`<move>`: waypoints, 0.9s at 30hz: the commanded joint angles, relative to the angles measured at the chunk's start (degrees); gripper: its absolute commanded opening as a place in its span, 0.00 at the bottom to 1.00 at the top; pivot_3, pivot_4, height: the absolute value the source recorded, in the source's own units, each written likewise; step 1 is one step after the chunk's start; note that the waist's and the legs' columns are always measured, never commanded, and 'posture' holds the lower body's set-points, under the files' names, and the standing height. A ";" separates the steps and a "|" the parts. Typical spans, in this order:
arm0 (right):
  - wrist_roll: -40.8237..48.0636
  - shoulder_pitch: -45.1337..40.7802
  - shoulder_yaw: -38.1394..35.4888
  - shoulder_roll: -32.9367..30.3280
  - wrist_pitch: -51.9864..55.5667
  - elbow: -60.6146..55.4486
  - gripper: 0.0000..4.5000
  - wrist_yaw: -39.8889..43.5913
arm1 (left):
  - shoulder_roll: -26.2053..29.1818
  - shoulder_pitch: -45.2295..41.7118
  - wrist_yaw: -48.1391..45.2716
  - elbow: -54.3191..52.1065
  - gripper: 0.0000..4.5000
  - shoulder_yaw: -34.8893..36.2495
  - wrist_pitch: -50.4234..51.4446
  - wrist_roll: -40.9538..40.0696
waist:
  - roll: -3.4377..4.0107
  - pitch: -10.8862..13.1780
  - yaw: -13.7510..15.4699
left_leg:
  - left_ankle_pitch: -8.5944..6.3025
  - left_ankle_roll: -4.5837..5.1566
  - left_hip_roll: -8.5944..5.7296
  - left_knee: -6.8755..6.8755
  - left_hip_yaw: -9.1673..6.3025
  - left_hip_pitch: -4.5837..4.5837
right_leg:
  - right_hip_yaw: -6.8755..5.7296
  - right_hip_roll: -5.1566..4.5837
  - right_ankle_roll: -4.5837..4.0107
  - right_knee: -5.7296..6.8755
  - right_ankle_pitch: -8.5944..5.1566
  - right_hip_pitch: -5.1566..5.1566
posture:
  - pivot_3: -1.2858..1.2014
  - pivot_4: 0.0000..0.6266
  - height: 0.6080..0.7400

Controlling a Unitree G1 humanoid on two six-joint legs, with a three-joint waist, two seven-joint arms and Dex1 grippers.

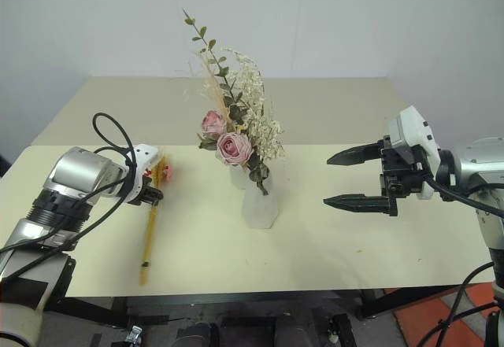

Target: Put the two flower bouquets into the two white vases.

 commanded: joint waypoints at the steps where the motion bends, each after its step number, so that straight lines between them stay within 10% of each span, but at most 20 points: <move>1: -0.73 -1.94 0.04 -0.36 -1.69 0.84 1.00 0.82 | 1.48 -0.97 1.40 -0.77 0.01 4.83 -4.52 1.12 | -0.04 0.03 -0.04 | 0.00 0.00 0.00 0.00 -0.01 -0.04 | 0.00 0.00 0.00 0.00 0.00 -0.03 | 0.52 0.24 1.00; 11: -7.14 -5.96 4.80 3.27 -2.10 11.21 1.00 -2.73 | -8.59 -3.62 -1.38 -5.80 0.01 24.92 -44.30 -7.01 | -0.07 0.05 1.49 | 0.01 -0.02 -0.01 0.03 0.00 -0.37 | -0.09 -0.08 -0.21 -0.13 0.18 -0.18 | 0.52 0.24 1.00; 27: -10.64 -10.13 6.73 9.33 -1.33 17.22 1.00 -6.32 | -22.14 -26.45 -15.81 20.76 0.01 26.26 -59.19 -13.69 | -0.06 0.07 1.19 | 0.01 -0.02 -0.04 0.04 -0.06 -0.50 | -0.13 -0.07 0.16 -0.48 0.14 -0.10 | 0.52 0.24 1.00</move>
